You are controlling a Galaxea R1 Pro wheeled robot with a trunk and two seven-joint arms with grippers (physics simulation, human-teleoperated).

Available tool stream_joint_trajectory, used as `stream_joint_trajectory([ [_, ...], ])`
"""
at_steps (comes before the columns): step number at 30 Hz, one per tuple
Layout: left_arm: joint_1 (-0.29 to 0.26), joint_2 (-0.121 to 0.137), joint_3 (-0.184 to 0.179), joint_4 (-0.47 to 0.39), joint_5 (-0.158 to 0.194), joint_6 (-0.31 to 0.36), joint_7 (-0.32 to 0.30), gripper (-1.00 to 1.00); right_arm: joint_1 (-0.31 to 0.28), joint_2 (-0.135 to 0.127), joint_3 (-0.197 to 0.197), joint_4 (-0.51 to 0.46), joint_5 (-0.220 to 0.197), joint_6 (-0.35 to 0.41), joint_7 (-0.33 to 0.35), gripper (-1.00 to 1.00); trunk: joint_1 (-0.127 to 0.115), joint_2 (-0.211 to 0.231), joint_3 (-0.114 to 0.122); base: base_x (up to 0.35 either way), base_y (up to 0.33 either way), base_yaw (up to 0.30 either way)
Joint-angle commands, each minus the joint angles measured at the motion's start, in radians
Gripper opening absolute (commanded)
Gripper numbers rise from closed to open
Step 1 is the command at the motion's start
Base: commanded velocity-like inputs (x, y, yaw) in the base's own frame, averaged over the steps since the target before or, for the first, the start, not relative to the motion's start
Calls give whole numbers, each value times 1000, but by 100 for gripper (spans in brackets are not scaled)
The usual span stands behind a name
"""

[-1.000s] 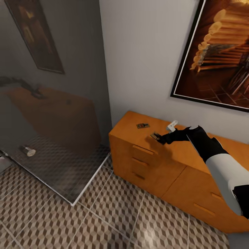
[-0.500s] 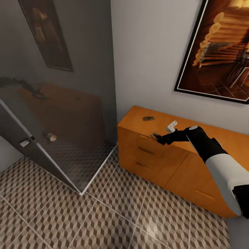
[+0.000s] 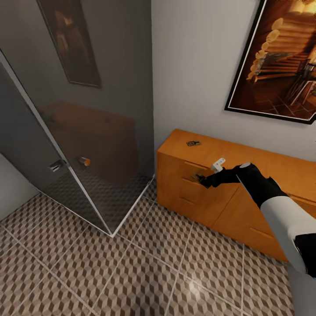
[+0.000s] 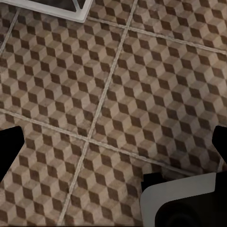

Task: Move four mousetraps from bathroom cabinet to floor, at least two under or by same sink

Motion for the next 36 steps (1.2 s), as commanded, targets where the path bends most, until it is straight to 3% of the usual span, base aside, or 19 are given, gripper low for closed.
stream_joint_trajectory([
  [1,-2,0,-6,4,8,-5,-6,100,-1,1,2,15,4,4,5,-100,0,-2,-2,-67,41,0],
  [4,-2,-1,-6,4,8,-5,-6,100,-1,14,3,76,4,-21,5,-100,0,-2,-2,-38,24,0],
  [7,-2,-1,-6,4,8,-5,-6,100,-1,45,2,182,6,-99,0,-100,0,-2,-2,-14,9,0],
  [8,-2,0,-6,4,8,-5,-6,100,-1,81,3,308,8,-206,-23,-100,0,-2,-2,-5,3,0],
  [10,-2,-1,-6,4,8,-5,-6,100,-1,113,3,426,8,-304,-64,-100,0,-2,-2,-2,1,0],
  [15,-2,-1,-6,4,8,-5,-6,100,21,150,3,567,7,-456,-123,-100,0,-2,-2,0,0,0],
  [22,-2,0,-6,4,8,-5,-6,100,220,153,2,592,7,-594,-179,-100,0,-2,-2,0,0,0],
  [27,-2,-4,-5,3,8,-5,-4,100,427,152,1,594,-1,-763,-314,-100,0,-2,-2,0,0,0],
  [30,-2,-8,-4,2,8,-4,-3,100,510,150,1,595,-12,-832,-352,-100,0,-2,-2,0,0,0],
  [34,-2,-19,0,0,8,34,-1,100,590,149,-1,596,-63,-912,-395,-100,0,-2,-2,0,0,0],
  [36,-1,-29,2,-5,8,88,-1,100,634,148,-1,596,-135,-943,-419,-100,0,-2,-2,0,0,0],
])
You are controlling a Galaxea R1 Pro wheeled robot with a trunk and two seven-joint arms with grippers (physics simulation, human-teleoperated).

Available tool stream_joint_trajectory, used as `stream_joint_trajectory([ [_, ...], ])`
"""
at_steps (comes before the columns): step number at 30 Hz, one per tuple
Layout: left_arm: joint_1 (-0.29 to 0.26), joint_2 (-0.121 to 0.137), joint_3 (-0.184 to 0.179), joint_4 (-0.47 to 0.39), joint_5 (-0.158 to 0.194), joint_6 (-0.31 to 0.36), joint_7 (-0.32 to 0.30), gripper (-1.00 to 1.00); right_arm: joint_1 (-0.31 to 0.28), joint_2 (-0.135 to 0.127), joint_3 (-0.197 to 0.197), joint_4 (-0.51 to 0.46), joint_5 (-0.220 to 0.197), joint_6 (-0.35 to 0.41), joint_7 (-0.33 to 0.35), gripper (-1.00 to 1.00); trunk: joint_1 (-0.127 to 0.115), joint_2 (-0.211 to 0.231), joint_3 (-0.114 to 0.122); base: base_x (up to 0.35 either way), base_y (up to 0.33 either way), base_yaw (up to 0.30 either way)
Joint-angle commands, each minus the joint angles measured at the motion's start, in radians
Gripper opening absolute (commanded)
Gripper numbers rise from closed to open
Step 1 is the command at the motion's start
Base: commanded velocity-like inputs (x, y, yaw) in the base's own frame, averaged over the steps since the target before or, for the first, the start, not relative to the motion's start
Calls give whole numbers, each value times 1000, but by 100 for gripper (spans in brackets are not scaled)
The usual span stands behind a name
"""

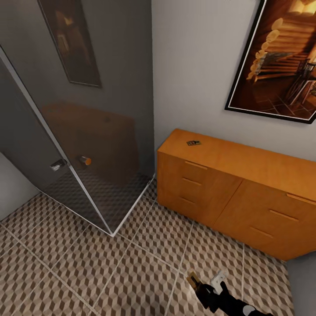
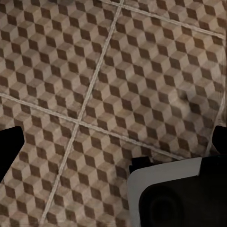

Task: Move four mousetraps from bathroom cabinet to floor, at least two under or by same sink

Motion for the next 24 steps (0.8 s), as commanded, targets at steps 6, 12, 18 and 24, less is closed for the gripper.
stream_joint_trajectory([
  [6,-1,-38,-3,-237,8,283,-4,100,56,0,-6,1,-275,-47,-26,-100,1,-2,-2,0,0,0],
  [12,-1,-80,-3,-498,8,518,-2,100,69,6,-6,0,-333,-51,-51,-100,1,-2,-2,0,0,0],
  [18,-1,-179,-3,-714,5,639,0,100,71,68,-7,-2,-345,-51,-160,-100,1,-2,-2,0,0,0],
  [24,-2,-200,-3,-732,4,646,0,100,71,81,-7,-5,-349,-52,-199,-100,1,-2,-2,0,0,0],
])
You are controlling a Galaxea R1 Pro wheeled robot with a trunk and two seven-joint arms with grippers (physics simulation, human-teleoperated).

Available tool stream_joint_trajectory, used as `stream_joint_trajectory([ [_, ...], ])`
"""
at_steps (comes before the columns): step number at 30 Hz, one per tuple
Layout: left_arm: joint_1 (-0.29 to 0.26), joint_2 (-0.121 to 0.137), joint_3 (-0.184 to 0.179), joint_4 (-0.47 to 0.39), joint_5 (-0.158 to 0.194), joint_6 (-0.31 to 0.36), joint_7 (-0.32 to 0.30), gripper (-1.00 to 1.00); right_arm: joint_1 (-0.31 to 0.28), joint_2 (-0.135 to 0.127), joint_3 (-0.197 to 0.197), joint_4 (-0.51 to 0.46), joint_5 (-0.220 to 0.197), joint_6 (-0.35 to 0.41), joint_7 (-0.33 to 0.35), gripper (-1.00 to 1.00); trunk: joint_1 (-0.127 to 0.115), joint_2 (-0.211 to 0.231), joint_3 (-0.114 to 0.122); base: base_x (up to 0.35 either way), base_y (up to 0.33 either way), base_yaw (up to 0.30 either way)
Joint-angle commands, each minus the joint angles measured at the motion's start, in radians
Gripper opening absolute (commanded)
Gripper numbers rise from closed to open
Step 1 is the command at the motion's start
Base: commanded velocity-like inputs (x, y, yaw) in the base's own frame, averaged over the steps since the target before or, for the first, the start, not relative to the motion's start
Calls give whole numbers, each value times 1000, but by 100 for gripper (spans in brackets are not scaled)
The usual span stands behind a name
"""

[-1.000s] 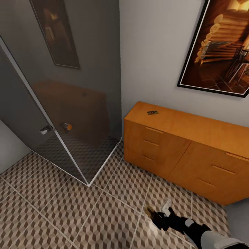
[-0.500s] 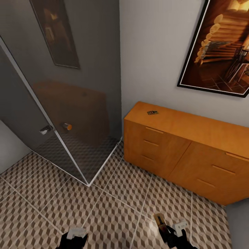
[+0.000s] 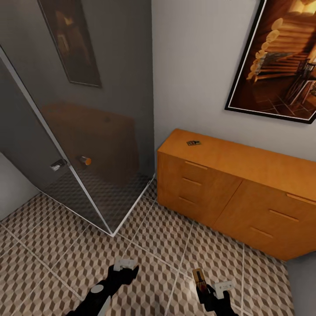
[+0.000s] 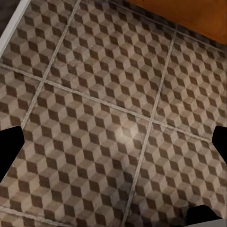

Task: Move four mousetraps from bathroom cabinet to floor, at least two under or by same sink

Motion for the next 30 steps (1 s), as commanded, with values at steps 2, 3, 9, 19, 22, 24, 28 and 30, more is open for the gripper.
stream_joint_trajectory([
  [2,0,-1,-1,-5,7,3,-3,100,-1,0,5,1,-14,-3,8,-100,0,-2,-2,0,0,0],
  [3,0,-2,-1,-11,7,3,-3,100,-1,0,4,1,-14,-3,6,-100,0,-2,-2,0,0,0],
  [9,0,0,-2,-33,7,3,-4,100,-1,0,4,0,-14,-3,4,-100,0,-2,-2,0,0,0],
  [19,-1,21,-9,-89,8,2,-6,100,-1,-1,4,0,-12,-10,2,-100,0,-2,-2,0,0,0],
  [22,-1,27,-10,-109,8,2,-7,100,-1,-2,4,1,-11,-11,2,-100,0,-2,-2,0,0,-2],
  [24,-1,28,-10,-113,8,2,-7,100,-1,-3,4,2,-11,-11,2,-100,0,-2,-1,0,0,-43],
  [28,-1,29,-11,-116,8,2,-9,100,-1,-3,3,2,-11,-11,2,-100,0,-2,2,4,4,-182],
  [30,-1,29,-11,-116,8,2,-9,100,-1,-4,3,2,-12,-11,2,-100,0,-2,4,41,37,-229],
])
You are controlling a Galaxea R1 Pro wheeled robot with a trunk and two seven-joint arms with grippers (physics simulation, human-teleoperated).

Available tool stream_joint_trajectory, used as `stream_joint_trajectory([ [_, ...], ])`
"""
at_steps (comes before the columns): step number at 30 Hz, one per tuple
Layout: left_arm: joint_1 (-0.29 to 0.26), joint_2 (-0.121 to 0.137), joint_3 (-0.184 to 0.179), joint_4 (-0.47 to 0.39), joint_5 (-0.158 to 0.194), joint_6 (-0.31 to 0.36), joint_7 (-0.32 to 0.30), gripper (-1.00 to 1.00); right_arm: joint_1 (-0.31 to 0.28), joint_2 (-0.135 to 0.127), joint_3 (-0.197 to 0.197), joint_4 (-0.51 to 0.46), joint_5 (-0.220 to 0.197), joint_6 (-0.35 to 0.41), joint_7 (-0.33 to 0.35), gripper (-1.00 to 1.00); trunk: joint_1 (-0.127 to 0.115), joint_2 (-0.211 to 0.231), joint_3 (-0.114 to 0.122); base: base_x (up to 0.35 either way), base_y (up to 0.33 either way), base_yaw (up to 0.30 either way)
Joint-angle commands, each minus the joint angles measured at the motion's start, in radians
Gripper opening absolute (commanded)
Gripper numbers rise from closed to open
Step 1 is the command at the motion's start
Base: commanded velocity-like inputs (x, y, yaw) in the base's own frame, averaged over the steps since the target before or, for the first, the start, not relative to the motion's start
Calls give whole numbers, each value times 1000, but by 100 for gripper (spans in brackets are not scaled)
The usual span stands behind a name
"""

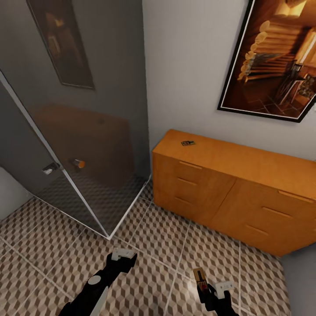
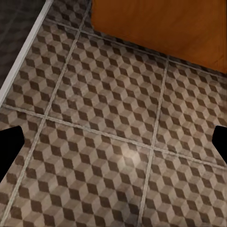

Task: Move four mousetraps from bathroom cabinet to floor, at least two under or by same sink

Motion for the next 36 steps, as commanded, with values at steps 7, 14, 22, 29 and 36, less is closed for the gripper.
stream_joint_trajectory([
  [7,0,0,-1,-1,7,2,-3,100,-1,3,7,1,-15,-3,10,-100,1,-2,6,82,31,-225],
  [14,0,1,-1,-1,7,2,-3,100,-1,2,6,1,-15,-3,10,-100,1,-2,14,93,20,-218],
  [22,0,1,-1,0,6,2,-3,100,-1,4,7,1,-15,-3,10,-100,1,-2,23,98,103,-211],
  [29,0,2,-1,1,6,2,-3,100,-1,5,7,1,-15,-3,10,-100,1,-2,31,35,27,-197],
  [36,0,3,-54,1,1,2,-3,100,-1,5,7,1,-15,-3,10,-100,1,-2,38,2,1,-190],
])
